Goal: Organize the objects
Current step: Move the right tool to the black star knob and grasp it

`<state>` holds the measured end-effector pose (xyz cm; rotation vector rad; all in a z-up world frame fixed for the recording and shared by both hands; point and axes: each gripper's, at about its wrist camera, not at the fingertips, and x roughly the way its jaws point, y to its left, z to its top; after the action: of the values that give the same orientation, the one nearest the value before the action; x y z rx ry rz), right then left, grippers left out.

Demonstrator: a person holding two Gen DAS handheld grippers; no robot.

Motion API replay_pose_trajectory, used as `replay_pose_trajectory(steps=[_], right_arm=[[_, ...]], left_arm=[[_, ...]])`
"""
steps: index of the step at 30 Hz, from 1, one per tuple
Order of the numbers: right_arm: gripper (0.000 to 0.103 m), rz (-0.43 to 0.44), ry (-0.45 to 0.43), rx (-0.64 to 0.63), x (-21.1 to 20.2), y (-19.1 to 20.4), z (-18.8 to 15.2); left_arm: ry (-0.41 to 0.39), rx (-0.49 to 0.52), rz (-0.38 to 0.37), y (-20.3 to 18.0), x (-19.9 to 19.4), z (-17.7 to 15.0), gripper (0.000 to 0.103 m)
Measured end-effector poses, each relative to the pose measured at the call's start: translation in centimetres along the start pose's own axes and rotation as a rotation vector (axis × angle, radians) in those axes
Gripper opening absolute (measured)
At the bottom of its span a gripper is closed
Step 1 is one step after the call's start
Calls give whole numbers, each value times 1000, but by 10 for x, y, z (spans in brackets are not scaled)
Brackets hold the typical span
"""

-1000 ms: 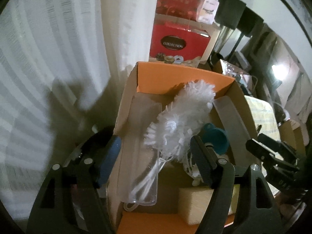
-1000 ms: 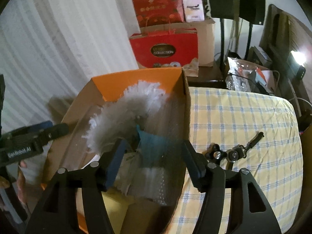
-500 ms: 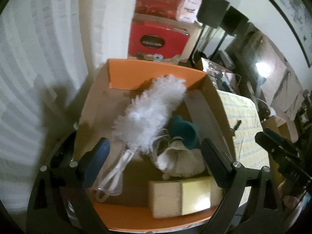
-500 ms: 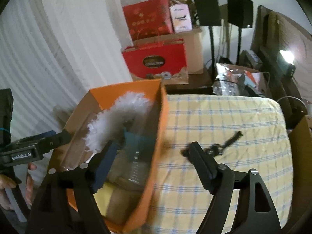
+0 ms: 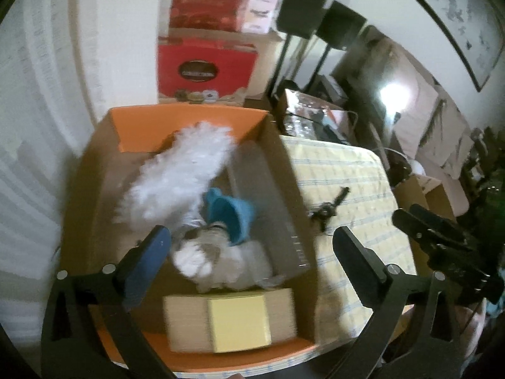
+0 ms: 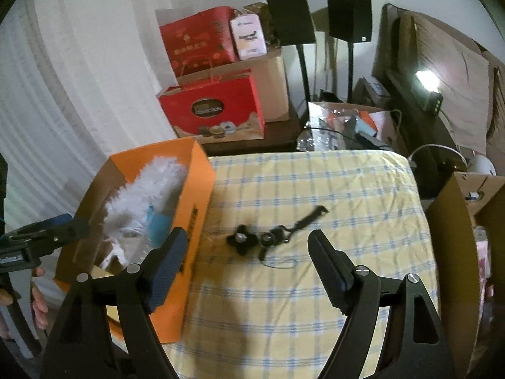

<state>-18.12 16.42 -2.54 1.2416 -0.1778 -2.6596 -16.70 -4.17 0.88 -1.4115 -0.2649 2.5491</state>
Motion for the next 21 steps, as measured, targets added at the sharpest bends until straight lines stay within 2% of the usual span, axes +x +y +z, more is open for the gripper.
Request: replay_pose_trajectory(steps=[9, 13, 21], right_arm=[[80, 7, 28, -53, 12, -15, -3], [80, 8, 62, -128, 32, -7, -5], [79, 51, 105, -185, 72, -2, -7]], left_arm=[[-4, 26, -46, -37, 13, 6, 103], [-4, 36, -18, -44, 22, 8, 103], [7, 17, 25, -38, 40, 18, 103]])
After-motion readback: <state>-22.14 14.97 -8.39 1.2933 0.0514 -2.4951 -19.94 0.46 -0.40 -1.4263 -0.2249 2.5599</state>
